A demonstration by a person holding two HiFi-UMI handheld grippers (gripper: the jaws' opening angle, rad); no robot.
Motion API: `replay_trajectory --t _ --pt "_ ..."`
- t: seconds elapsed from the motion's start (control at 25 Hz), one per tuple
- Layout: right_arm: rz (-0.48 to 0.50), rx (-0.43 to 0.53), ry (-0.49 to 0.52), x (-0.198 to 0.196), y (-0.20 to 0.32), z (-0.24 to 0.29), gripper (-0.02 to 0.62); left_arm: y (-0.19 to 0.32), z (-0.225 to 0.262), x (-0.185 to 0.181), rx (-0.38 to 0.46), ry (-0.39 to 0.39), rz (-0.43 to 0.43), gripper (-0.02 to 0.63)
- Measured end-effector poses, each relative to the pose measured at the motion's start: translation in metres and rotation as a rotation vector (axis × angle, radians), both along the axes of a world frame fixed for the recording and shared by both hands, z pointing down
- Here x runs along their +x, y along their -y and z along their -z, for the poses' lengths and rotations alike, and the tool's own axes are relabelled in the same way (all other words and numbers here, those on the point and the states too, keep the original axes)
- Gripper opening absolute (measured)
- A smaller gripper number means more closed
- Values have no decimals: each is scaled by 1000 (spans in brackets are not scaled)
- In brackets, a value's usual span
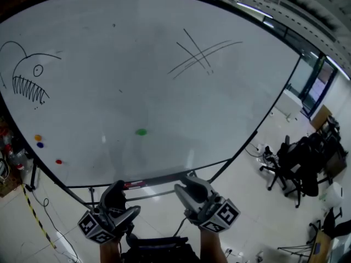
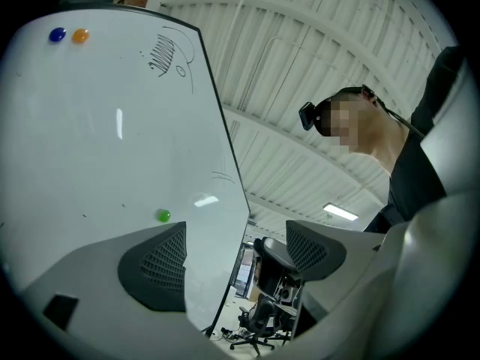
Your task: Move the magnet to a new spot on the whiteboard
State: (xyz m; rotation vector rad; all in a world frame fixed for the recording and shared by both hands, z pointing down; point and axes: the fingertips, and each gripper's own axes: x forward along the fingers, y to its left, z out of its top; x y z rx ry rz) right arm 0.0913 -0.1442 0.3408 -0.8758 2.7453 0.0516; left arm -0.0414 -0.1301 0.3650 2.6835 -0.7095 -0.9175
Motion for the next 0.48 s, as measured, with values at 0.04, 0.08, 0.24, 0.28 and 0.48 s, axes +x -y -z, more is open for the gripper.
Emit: replay_trajectory --t 0.04,0.08,0.24,0.28,0.48 --pt "10 5 5 8 -7 1 118 -6 1 8 2 4 -1 414" --pt "18 9 12 17 -15 1 118 -14 2 17 1 7 -3 414" --pt "52 10 48 55 -42 3 118 -44 6 55 -19 31 3 414" --pt "65 10 55 63 -49 3 118 -52 7 63 -22 36 10 414" --pt "165 3 114 88 -88 -4 118 -100 2 94 -43 88 79 414"
